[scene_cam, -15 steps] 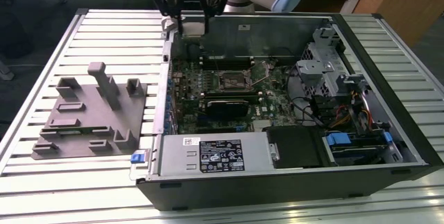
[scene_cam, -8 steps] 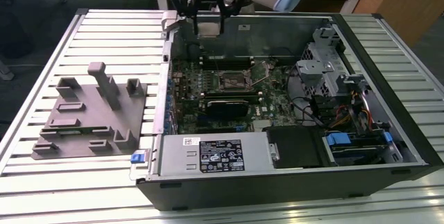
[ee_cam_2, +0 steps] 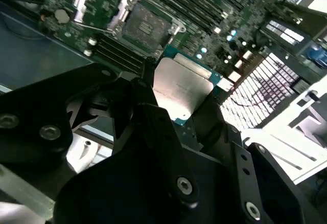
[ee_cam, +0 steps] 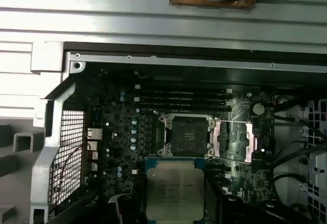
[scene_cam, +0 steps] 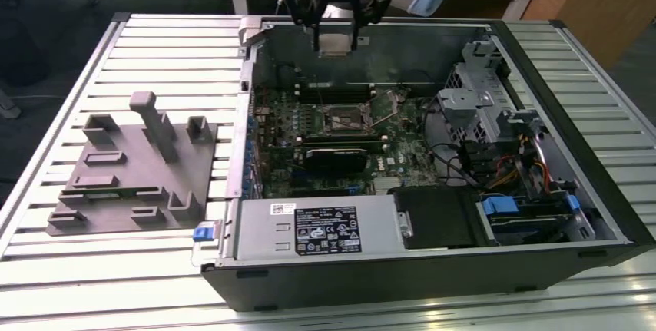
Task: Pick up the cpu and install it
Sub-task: 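Pick up the cpu and move it towards the insertion slot, then place the cpu into insertion slot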
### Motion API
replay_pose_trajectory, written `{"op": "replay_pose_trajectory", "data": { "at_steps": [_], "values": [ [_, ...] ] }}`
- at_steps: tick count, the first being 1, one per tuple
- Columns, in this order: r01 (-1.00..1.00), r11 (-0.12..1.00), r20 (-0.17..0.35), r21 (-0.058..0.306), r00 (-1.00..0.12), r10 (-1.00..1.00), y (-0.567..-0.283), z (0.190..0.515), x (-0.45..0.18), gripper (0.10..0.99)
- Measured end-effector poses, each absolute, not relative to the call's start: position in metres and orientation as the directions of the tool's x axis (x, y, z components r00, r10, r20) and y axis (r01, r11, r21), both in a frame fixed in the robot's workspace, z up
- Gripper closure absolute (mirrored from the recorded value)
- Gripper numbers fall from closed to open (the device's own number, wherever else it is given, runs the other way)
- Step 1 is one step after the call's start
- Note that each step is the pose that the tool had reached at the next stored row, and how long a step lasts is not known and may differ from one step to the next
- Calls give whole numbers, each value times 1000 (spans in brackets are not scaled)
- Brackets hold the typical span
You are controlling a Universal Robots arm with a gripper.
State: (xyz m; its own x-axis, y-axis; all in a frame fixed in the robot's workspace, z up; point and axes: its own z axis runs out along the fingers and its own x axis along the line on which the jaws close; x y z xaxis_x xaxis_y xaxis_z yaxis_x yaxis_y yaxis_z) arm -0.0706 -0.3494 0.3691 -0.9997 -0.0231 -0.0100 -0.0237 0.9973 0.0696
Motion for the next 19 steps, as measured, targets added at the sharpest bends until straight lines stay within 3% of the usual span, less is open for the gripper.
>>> {"op": "replay_pose_trajectory", "data": {
  "at_steps": [19],
  "values": [
    [47,996,-10,70,-999,48,-349,368,-47,541]
  ]
}}
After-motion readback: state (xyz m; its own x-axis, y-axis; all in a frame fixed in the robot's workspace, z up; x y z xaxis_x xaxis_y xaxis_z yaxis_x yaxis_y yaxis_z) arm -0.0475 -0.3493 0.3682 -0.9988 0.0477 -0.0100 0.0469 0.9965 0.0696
